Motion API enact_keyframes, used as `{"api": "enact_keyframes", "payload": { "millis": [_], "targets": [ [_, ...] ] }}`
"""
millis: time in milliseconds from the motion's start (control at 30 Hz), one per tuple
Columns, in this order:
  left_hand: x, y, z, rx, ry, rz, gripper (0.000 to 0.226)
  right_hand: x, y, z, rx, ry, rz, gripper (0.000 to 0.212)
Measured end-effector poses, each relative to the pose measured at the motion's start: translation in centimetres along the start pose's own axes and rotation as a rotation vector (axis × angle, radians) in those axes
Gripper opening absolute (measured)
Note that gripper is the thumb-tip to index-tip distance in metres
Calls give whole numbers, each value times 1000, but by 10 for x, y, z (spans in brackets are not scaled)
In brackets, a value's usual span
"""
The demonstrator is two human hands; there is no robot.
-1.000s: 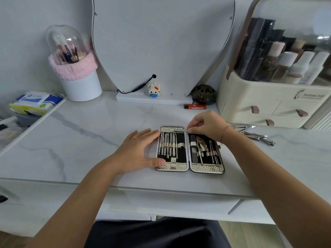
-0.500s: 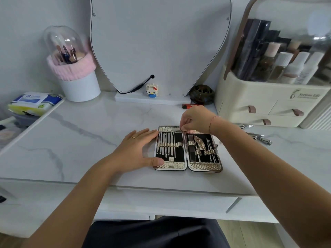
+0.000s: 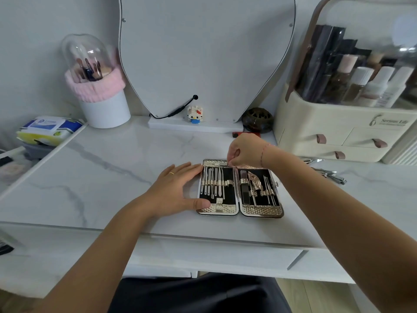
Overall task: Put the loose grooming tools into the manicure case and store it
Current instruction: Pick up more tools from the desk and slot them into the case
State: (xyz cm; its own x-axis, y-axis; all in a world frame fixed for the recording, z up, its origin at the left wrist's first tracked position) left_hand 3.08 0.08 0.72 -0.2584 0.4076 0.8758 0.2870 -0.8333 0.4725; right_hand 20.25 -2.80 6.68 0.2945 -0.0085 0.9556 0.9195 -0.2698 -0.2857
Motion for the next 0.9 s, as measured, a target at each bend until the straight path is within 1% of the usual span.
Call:
{"api": "enact_keyframes", "payload": {
  "millis": [100, 200, 333, 600, 667, 733, 800, 900],
  "targets": [
    [0, 0, 0, 3, -8, 4, 121, -2, -6, 3, 9, -13, -55, 15],
    [0, 0, 0, -1, -10, 8, 120, -2, -6, 4, 13, -12, -52, 14],
    [-1, -1, 1, -3, -7, 9, 120, -6, -5, 4, 17, -14, 44, 13],
    [-1, -1, 0, -6, -9, 15, 119, -5, 0, 3, 18, 39, 223, 13],
    [-2, -2, 1, -8, -13, 11, 119, 4, 10, -4, -17, 88, 300, 13],
    [-2, -3, 1, -5, -11, -2, 118, 18, 25, -16, -54, 173, 344, 10],
    [-3, -4, 1, -10, -5, -3, 117, 33, 46, -34, -100, 235, 344, 8],
    [-3, -5, 1, -14, 5, -3, 116, 45, 86, -69, -215, 252, 293, 5]
  ]
}}
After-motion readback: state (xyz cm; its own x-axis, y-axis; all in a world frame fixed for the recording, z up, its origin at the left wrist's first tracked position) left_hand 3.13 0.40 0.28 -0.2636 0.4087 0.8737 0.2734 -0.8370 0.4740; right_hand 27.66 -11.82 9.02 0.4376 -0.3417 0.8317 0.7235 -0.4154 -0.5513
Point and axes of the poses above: each hand's wrist, its own z-axis towards the middle knuckle, its own x-axis out of the back of the hand, y = z × x, the point moved 7 cm from there along z, towards the middle knuckle, and after that the axes turned 9 degrees about -x, right-handed, at the moved point
